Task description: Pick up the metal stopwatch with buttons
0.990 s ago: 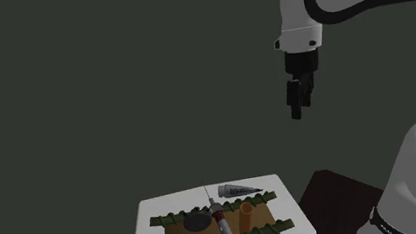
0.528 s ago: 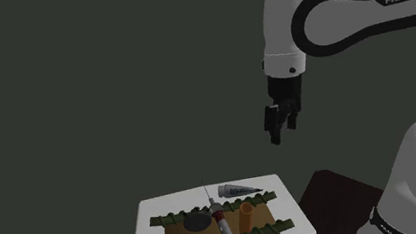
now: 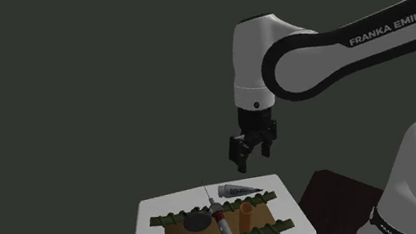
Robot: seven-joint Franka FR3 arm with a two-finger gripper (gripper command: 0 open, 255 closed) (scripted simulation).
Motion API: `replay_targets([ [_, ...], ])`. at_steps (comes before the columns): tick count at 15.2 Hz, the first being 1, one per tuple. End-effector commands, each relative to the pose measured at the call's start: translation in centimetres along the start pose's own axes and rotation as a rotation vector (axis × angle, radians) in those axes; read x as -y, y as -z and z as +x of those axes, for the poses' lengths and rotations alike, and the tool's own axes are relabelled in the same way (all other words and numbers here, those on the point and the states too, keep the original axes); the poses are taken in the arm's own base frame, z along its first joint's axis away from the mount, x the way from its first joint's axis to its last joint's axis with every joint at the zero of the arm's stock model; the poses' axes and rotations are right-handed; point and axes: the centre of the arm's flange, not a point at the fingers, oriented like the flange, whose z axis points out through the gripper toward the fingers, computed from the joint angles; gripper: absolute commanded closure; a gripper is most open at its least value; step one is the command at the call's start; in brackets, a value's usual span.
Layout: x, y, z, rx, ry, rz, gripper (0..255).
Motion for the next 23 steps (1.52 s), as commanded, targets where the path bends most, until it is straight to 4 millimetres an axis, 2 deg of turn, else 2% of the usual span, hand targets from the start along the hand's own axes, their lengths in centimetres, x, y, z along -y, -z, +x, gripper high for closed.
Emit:
replay_targets([
  [1, 2.0, -1.3, 0.4, -0.014, -0.037, 0.005, 0],
  [13, 14.3, -8.8, 5.6, -0.088, -0.236, 0.024, 0],
  [21, 14.6, -13.0, 6.1, -0.090, -0.242, 0.024, 0],
  [23, 14.6, -13.0, 6.1, -0.090, -0.242, 0.024, 0],
])
